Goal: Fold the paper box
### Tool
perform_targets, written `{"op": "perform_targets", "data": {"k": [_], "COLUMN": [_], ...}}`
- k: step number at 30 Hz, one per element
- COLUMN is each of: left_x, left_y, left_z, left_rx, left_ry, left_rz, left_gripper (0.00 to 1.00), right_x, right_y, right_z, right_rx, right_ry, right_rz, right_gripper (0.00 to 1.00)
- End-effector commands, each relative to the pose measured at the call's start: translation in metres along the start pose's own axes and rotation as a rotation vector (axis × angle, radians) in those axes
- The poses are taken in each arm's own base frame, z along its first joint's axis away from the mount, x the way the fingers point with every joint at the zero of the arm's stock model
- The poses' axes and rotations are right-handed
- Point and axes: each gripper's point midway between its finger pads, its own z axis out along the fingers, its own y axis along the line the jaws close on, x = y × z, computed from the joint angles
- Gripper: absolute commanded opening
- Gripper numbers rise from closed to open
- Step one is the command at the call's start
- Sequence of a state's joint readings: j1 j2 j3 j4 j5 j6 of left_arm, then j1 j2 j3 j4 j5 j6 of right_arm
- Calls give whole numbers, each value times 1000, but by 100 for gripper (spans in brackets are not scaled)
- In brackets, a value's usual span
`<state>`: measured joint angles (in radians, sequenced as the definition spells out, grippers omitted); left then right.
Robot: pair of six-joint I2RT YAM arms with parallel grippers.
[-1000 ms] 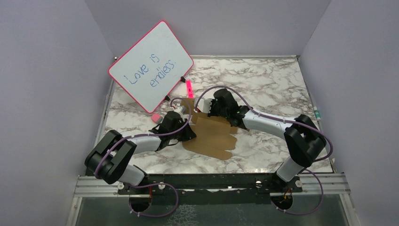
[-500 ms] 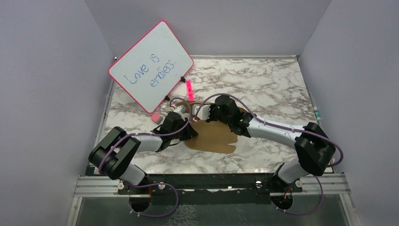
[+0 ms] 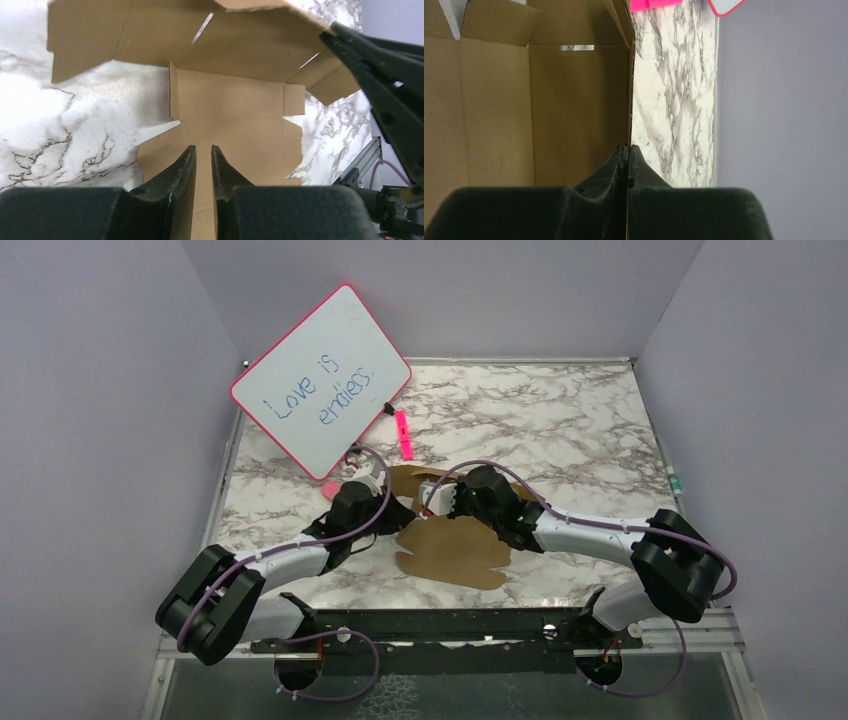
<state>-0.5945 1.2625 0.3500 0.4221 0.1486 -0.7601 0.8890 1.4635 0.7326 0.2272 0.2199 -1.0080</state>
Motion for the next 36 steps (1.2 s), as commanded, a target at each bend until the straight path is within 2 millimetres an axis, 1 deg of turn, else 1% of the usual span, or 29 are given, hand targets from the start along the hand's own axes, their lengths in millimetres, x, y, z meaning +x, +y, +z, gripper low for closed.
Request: {"op": "perform_targets", "data": {"k": [1, 4, 6, 12, 15, 21, 24, 28, 33, 36], "left_x": [-23, -34, -37, -37, -36, -29, -28, -24, -22, -17], "left_y": [0, 10, 12, 3, 5, 5, 0, -8, -20, -24], "left_z": [-8, -8, -7, 5, 11, 25, 31, 36, 38, 40], "left_rx": [-28, -84, -94, -43, -50, -23, 2, 25, 60, 70], "left_ry": [-70, -81, -71, -41, -27, 3, 12, 24, 21, 27], "left_rz": [1, -6, -12, -28, -29, -44, -48, -47, -33, -24], "left_gripper": [21, 26, 29, 32, 33, 29, 23, 19, 17, 17], "right_x": [-7, -8, -10, -14, -16, -19, -20, -24, -27, -28], "right_y": [-15, -18, -18, -20, -19, -17, -15, -13, -10, -8], "right_z": [-9, -10, -10, -9, -8, -5, -4, -2, -2, -2], "right_rx": [72, 79, 77, 82, 81, 76, 73, 67, 61, 63], "right_ry": [-21, -25, -29, -40, -41, -43, -41, -47, -53, -58], "right_rz": [29, 27, 21, 12, 9, 3, -3, -10, -21, -23], "right_gripper": [4, 4, 4, 4, 4, 4, 4, 4, 4, 4]}}
